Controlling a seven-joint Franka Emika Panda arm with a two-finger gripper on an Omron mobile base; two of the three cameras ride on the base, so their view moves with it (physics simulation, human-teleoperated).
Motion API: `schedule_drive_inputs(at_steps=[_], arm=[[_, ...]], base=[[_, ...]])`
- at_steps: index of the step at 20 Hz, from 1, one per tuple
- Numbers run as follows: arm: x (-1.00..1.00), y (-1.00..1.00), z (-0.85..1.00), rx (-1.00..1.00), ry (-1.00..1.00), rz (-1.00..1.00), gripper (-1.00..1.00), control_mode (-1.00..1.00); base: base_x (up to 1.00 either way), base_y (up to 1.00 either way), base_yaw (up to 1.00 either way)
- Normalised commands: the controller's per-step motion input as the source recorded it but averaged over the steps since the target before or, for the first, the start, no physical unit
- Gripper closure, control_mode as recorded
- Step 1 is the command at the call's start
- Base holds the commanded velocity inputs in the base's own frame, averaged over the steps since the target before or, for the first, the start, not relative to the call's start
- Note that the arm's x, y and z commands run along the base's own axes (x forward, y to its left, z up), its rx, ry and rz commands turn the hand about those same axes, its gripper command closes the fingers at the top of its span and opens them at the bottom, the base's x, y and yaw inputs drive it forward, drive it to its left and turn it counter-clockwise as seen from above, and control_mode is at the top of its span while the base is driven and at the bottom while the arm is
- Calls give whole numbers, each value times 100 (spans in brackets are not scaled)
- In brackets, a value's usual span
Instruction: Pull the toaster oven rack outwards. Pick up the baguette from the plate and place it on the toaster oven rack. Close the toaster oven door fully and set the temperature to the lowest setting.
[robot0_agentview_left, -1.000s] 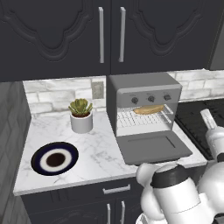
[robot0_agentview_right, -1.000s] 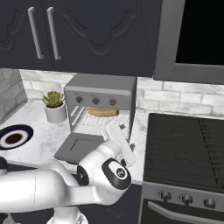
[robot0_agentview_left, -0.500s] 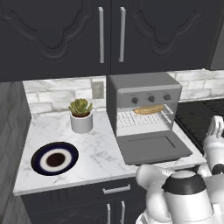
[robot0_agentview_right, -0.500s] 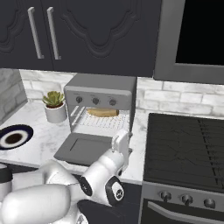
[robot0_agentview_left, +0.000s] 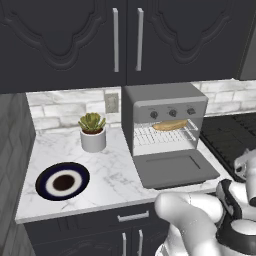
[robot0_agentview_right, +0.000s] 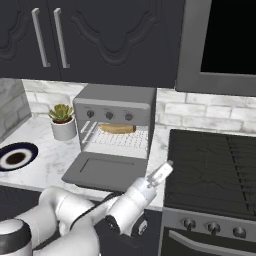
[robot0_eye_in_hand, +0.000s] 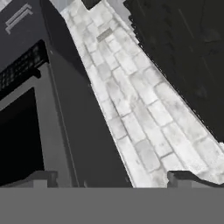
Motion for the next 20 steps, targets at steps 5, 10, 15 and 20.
schedule_drive_inputs(at_steps=[5, 10, 15, 20], arm=[[-23, -16, 53, 75, -37, 2, -100, -100], [-28, -31, 69, 64, -25, 0, -100, -100], [-41, -62, 57, 42, -3, 0, -100, -100], [-50, -57, 11, 13, 16, -2, -100, -100]], base=[[0, 0, 0], [0, 0, 0], [0, 0, 0], [0, 0, 0]])
